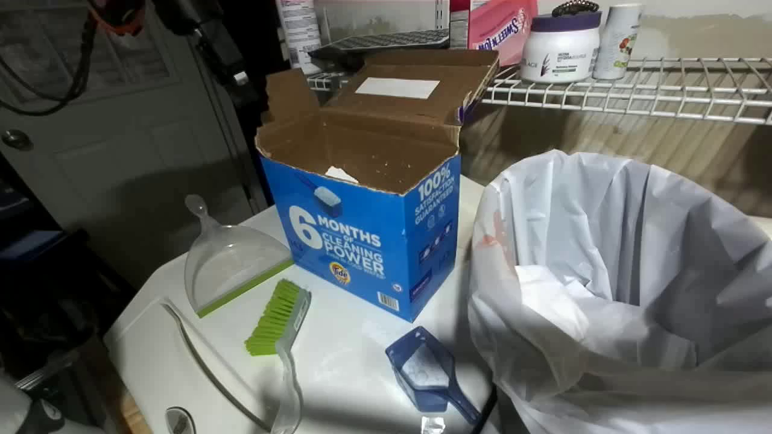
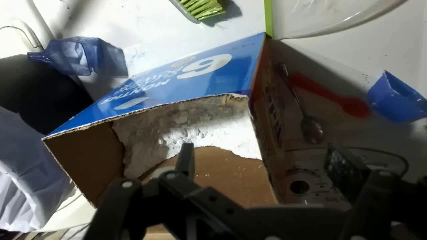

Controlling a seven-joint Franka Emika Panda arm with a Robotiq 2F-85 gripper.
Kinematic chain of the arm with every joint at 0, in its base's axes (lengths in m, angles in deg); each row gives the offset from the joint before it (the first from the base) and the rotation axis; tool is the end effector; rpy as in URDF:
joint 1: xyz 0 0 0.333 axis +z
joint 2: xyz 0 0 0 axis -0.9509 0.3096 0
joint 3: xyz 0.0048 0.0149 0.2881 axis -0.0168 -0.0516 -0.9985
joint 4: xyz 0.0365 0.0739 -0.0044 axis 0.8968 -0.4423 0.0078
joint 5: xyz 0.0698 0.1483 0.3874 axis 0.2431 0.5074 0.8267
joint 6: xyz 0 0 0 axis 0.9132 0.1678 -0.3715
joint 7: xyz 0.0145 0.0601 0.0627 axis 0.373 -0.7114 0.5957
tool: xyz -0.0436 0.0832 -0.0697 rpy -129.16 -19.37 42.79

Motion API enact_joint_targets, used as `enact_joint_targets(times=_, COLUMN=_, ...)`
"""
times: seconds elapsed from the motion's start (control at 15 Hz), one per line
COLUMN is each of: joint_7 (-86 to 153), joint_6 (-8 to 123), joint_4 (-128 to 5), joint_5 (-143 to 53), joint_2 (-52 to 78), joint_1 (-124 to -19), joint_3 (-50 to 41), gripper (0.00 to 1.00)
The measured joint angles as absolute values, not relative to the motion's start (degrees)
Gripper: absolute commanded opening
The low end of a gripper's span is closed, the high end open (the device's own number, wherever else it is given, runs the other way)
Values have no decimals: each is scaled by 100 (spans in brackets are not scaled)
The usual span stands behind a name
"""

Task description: Move the dustpan forward

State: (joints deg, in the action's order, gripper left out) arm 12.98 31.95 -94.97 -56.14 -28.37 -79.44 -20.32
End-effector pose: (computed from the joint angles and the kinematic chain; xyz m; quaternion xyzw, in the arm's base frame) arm 0.4775 0.0267 0.5286 0.9731 -0.1499 0.1035 0.1409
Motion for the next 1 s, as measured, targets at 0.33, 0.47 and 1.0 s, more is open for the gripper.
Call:
enact_joint_targets(times=0.33, joint_7=1298, joint_6=3195, joint_4=-9497, joint_5=-5614, joint_2=-2837, joint_1=-7944, joint_3=-2032, gripper=100)
enact_joint_targets(times=0.47, joint_7=1298, joint_6=3195, joint_4=-9497, joint_5=-5614, joint_2=-2836, joint_1=-7920, joint_3=-2011, gripper=100)
enact_joint_targets(times=1.0, joint_7=696, joint_6=2614, joint_4=-9622, joint_5=-5385, joint_2=-2973, joint_1=-7391, joint_3=-2077, gripper=100)
